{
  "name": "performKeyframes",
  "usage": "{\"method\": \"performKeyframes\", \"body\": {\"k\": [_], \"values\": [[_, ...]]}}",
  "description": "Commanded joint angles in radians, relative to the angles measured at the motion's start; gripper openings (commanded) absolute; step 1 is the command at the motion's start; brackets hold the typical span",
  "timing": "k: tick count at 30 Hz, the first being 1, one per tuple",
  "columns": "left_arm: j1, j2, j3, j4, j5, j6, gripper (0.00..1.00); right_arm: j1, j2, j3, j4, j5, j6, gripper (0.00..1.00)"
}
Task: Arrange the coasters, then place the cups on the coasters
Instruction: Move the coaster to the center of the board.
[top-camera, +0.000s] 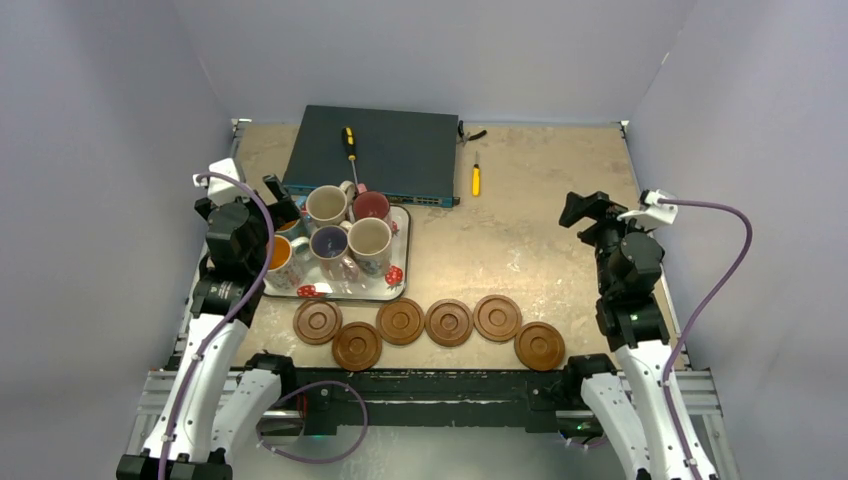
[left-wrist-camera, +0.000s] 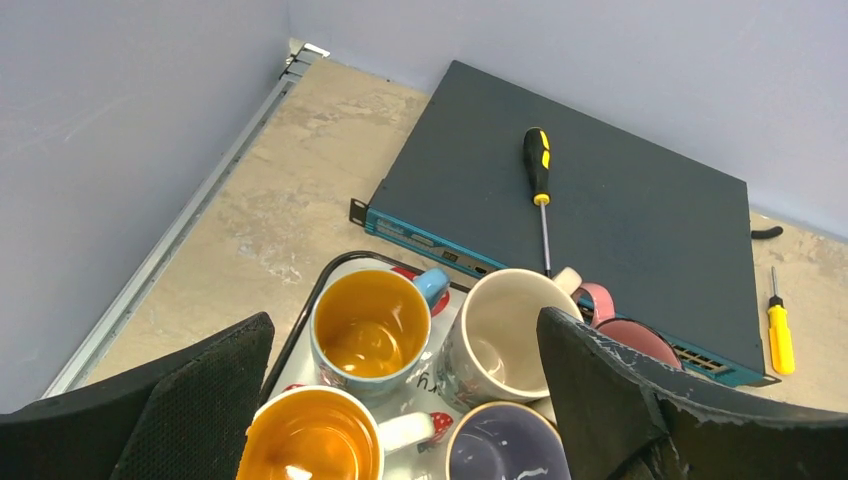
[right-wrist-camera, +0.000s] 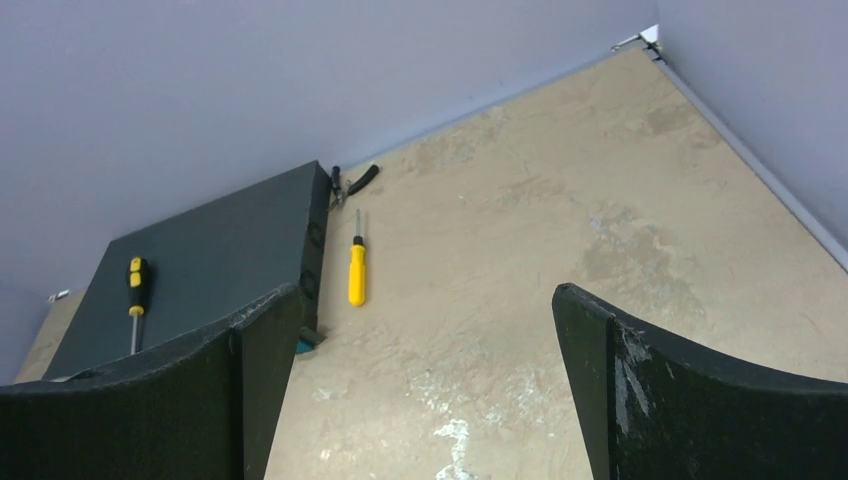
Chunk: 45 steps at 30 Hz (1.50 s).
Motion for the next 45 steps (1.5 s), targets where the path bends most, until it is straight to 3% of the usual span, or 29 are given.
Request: {"method": "performKeyframes", "body": {"k": [1, 5, 13, 19, 26, 29, 31, 45], "values": [[0.003, -0.004, 0.029, 0.028, 0.020, -0.007, 0.99, 0.004, 0.023, 0.044, 0.000, -0.078, -0.009, 0.98], [0.004, 0.016, 0.027, 0.023, 0.019, -0.005, 0.99, 0.003, 0.036, 0.048, 0.020, -0.137, -0.033, 0.98], [0.002, 0.081, 0.009, 0.079, 0.205, 0.052, 0.97, 0.004, 0.197, 0.192, -0.125, -0.294, -0.089, 0.98], [-0.004, 0.256, 0.198, 0.064, 0.384, 0.019, 0.94, 0.030, 0.321, 0.204, -0.186, -0.482, -0.018, 0.98], [-0.006, 0.353, 0.320, 0.131, 0.370, 0.011, 0.94, 0.341, 0.418, 0.172, -0.245, -0.271, 0.104, 0.97], [-0.001, 0.331, 0.208, 0.247, 0.360, 0.050, 0.94, 0.418, 0.438, 0.116, -0.227, -0.274, 0.181, 0.96], [0.005, 0.322, 0.157, 0.240, 0.333, 0.040, 0.94, 0.463, 0.452, 0.079, -0.226, -0.275, 0.228, 0.94], [-0.006, 0.355, 0.146, 0.224, 0.335, 0.018, 0.94, 0.557, 0.482, -0.092, -0.210, -0.326, 0.349, 0.92]]}}
